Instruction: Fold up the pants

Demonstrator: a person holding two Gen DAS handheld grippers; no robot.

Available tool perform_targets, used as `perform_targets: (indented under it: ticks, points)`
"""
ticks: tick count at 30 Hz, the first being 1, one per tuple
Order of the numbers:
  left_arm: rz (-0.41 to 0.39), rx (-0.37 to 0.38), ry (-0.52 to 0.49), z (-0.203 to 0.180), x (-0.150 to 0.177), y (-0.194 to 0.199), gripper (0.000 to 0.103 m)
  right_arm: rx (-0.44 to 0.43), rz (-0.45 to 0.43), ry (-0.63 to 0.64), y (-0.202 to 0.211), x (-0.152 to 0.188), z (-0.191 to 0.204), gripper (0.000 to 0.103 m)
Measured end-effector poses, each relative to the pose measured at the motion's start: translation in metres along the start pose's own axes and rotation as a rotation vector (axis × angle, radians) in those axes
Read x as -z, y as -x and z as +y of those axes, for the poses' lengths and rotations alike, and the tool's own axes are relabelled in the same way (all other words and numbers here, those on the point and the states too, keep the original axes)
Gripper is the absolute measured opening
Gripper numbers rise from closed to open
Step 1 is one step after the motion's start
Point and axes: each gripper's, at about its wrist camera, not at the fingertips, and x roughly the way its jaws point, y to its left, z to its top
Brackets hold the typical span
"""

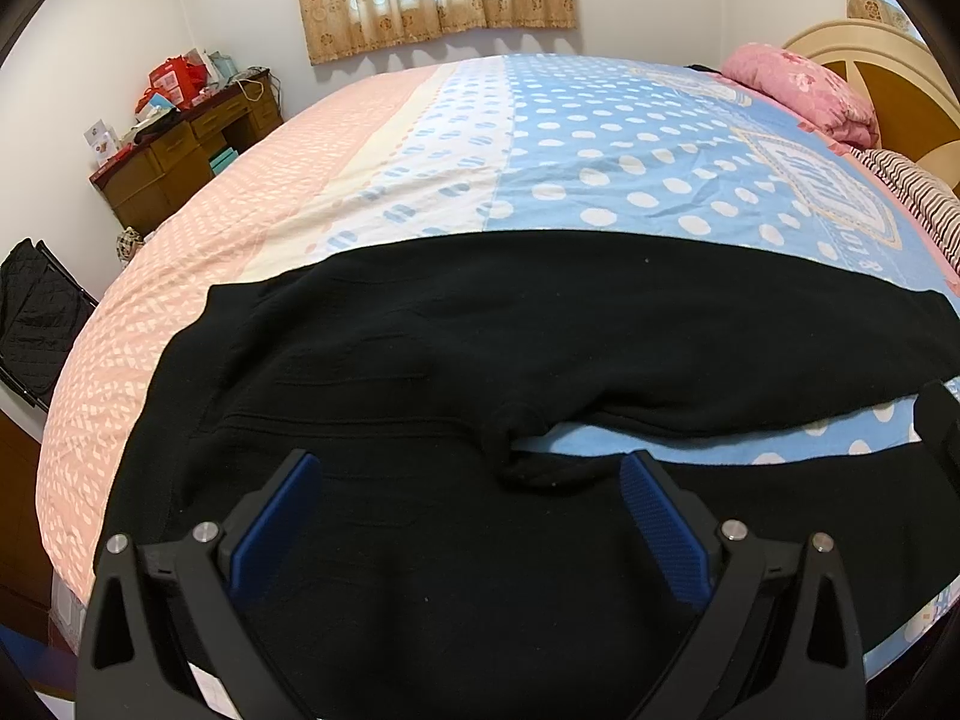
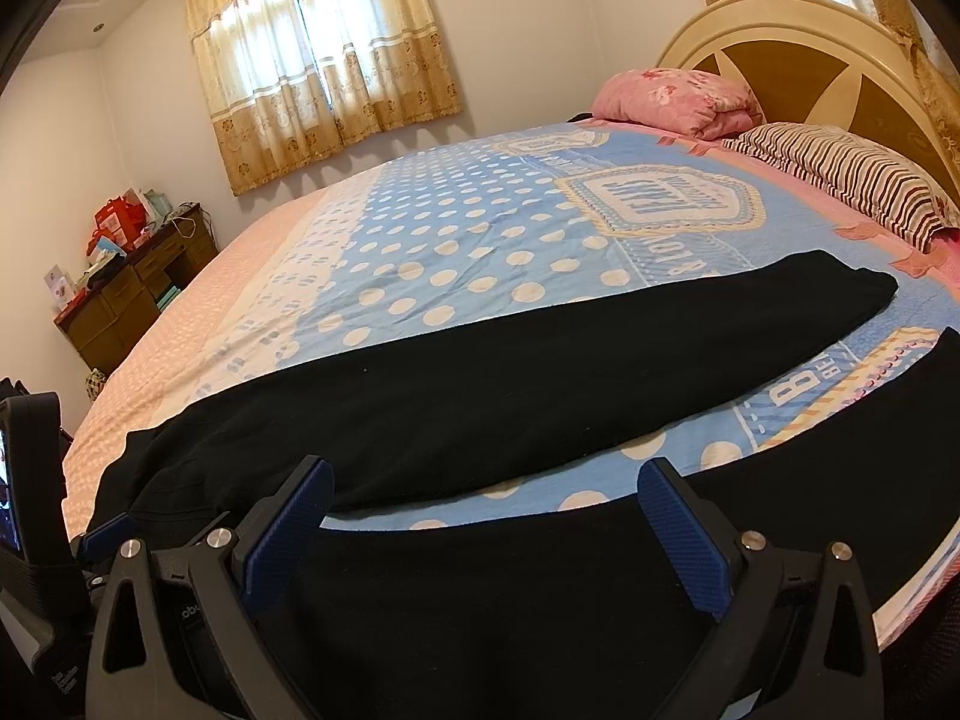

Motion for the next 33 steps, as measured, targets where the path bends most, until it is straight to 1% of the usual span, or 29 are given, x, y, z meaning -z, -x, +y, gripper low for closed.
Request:
perform_targets:
  ticks: [19, 27, 29, 30, 33]
  points:
    - [0.01, 0.007, 0.004, -0.001, 0.0, -0.002, 0.102, -0.01, 0.023, -0.002, -0.005, 0.003, 0.003, 0.102]
    - [0.026, 0.01, 0.002, -0.001, 0.001, -0.008, 0.102, -0.017, 0.067, 0.021, -0.021, -0.003, 0.0, 0.102]
    - [0.036, 0.016, -0.008, 0.0, 0.002, -0.011, 0.102, -0.03, 0.078, 0.044, -0.027, -0.011, 0.0, 0.102]
    - [0.04, 0.02, -0.015, 0.002, 0.002, -0.013, 0.102, -0.052, 0.085, 0.068, -0.033, -0.018, 0.002, 0.102]
    - [0.059, 0.015, -0.011, 0.013, 0.0, -0.02, 0.103, -0.15, 0.119, 0.141, -0.054, -0.041, 0.015, 0.102]
